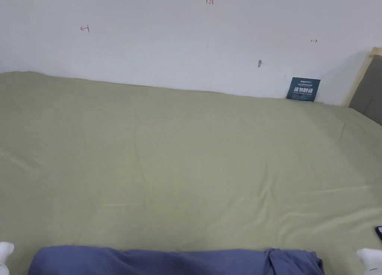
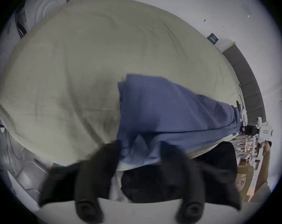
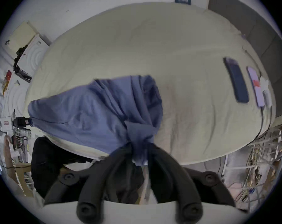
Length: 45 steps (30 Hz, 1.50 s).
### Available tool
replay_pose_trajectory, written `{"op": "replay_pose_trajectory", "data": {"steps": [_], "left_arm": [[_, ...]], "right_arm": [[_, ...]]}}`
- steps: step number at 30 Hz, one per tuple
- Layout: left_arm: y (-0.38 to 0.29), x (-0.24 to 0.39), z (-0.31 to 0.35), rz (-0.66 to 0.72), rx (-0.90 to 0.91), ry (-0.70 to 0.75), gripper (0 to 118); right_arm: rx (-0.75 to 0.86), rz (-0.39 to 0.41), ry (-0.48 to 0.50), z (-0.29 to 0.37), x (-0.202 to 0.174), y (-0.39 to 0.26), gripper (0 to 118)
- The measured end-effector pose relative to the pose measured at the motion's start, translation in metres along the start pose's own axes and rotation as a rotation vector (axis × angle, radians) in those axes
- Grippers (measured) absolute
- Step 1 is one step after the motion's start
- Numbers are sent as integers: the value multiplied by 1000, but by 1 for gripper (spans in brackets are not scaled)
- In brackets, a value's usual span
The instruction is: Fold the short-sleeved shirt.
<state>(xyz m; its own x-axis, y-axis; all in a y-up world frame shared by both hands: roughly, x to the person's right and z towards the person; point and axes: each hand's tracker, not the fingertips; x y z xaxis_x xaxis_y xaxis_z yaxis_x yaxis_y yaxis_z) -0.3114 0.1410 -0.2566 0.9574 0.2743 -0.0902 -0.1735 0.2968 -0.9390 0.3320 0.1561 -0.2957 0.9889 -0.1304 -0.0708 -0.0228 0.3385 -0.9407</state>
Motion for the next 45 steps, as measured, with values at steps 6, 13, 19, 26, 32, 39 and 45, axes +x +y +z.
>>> {"op": "replay_pose_trajectory", "data": {"steps": [6,13,19,26,32,39,45], "left_arm": [[7,14,85,-12,230,12,94],[12,27,80,-61,288,25,0],[12,22,56,-147,272,59,0],[35,-63,18,-54,185,-380,0],[22,-99,-26,38,107,-513,0],[8,-110,-41,114,142,-603,57],[-2,-102,-67,82,54,-613,117]], "right_arm": [[243,27,14,85,-37,8,91],[269,76,22,76,-72,15,0],[233,107,18,58,-81,13,0],[208,103,23,55,-79,8,0],[199,77,10,59,-70,2,0],[172,65,-8,59,-71,0,0],[163,79,13,55,-78,0,0]]}}
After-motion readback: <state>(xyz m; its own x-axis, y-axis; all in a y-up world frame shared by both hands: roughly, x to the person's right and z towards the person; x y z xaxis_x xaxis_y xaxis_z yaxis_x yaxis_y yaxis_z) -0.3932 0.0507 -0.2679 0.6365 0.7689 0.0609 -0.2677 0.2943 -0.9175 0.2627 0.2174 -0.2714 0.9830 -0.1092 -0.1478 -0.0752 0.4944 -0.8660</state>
